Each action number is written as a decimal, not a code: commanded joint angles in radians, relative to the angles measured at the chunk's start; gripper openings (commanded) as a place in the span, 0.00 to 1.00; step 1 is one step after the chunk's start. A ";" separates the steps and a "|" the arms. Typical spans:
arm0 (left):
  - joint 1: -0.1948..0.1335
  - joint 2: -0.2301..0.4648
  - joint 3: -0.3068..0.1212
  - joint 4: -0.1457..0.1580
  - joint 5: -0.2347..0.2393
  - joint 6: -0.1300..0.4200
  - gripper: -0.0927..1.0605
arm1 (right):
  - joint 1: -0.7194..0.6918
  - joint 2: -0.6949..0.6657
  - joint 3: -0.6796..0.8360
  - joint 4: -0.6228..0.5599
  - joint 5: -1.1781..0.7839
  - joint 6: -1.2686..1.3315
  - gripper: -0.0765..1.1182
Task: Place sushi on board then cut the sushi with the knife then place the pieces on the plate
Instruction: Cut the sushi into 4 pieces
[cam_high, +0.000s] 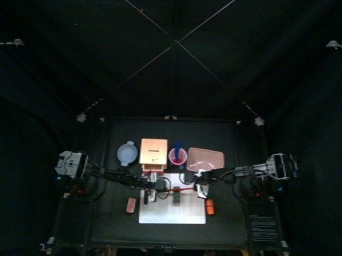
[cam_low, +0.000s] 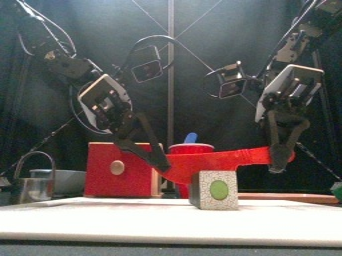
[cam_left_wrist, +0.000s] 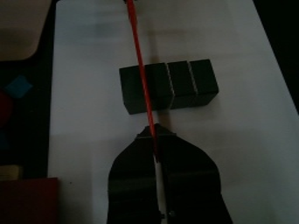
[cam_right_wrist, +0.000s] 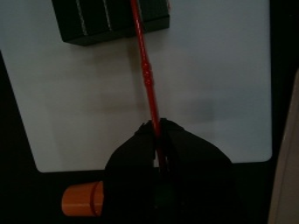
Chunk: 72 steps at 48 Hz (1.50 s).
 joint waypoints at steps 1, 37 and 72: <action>-0.005 0.006 -0.003 0.006 0.003 0.008 0.24 | -0.006 0.012 0.003 -0.003 -0.017 0.005 0.18; 0.051 -0.012 -0.005 0.017 0.005 0.006 0.24 | -0.025 0.029 -0.012 -0.089 -0.018 0.008 0.18; -0.026 -0.066 -0.006 0.014 0.005 0.005 0.24 | 0.083 -0.041 -0.058 -0.041 0.063 0.009 0.18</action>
